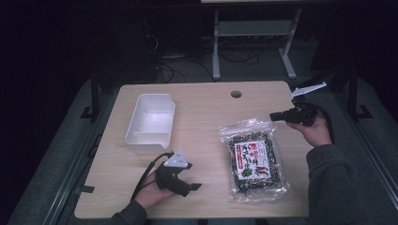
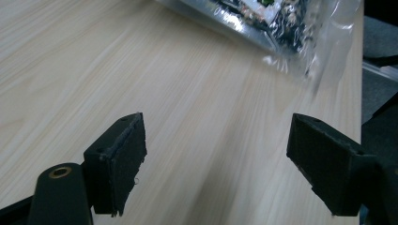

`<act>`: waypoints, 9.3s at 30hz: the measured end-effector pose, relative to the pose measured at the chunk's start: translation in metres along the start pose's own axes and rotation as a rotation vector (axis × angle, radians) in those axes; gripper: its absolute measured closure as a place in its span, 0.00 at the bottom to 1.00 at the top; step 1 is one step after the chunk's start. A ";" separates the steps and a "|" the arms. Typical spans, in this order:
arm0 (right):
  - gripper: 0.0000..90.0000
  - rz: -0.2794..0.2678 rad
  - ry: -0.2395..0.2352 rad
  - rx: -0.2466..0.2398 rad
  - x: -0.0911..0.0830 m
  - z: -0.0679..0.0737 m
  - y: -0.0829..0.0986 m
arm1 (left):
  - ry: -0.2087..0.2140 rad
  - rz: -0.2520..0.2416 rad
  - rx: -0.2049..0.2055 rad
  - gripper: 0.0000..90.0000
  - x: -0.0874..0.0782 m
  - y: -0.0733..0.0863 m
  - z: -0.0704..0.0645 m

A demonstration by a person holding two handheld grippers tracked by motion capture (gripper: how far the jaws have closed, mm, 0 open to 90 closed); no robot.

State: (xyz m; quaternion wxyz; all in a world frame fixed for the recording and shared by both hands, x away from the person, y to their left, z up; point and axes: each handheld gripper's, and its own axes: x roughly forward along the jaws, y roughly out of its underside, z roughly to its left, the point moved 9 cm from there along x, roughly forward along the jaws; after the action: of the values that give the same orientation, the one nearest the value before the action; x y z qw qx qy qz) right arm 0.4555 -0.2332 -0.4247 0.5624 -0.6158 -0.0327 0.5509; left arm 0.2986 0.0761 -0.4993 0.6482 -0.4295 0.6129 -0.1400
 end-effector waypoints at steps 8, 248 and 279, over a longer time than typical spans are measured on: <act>1.00 -0.076 -0.018 -0.089 -0.029 0.031 -0.019 | 0.052 -0.017 -0.016 0.22 0.043 -0.025 -0.009; 0.80 -0.262 0.311 -0.024 0.238 0.207 -0.183 | -0.099 0.010 0.045 0.24 -0.067 0.052 0.046; 0.39 -0.280 0.036 0.009 0.212 0.199 -0.169 | -0.100 0.011 0.047 0.24 -0.065 0.051 0.045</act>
State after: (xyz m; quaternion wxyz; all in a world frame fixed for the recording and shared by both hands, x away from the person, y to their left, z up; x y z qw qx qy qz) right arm 0.4940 0.0986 -0.3898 0.6372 -0.6122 -0.1059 0.4561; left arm 0.3082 0.1695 -0.4986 0.6888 -0.4173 0.5786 -0.1289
